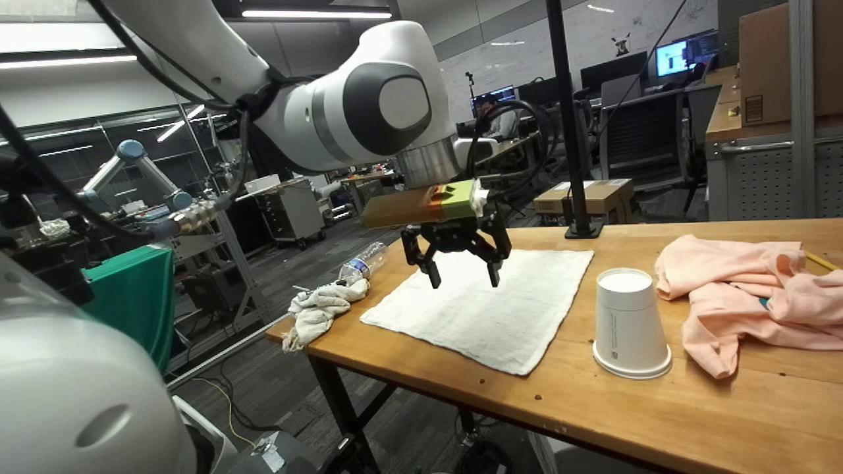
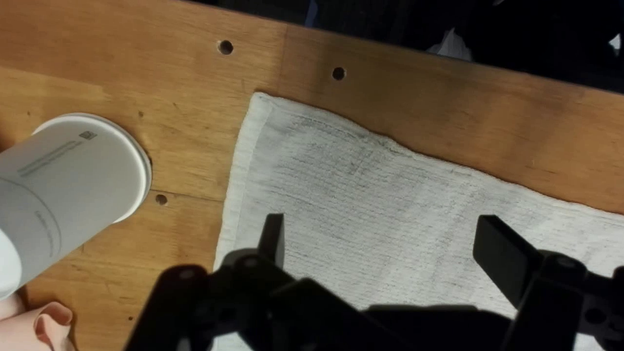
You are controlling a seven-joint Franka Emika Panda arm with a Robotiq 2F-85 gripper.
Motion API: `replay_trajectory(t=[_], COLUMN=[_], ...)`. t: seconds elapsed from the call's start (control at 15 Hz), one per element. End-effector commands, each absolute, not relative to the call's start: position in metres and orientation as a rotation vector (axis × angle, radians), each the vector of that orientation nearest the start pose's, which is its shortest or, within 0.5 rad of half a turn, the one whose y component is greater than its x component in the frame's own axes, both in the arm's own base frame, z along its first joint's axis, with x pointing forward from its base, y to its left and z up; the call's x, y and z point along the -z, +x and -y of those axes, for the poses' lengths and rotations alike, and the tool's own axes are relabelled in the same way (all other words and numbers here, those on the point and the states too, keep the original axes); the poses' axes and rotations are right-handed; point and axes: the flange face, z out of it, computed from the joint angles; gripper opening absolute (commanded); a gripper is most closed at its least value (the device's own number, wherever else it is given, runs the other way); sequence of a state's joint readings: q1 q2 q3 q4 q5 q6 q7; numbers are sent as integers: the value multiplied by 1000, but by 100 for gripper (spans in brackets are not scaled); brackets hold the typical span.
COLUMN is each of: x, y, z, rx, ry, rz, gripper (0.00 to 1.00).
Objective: Fold the cloth
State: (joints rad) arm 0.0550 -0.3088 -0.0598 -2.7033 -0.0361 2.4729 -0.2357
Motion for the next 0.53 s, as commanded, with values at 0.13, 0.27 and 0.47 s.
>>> replay_trajectory(t=[0.13,0.27,0.47], x=[-310,-299,-283], y=[420,424,427], z=[18,26,37], rx=[134,124,95], ry=[-3128,-3131,-3132], rz=[390,366,329], gripper=[100,100,100])
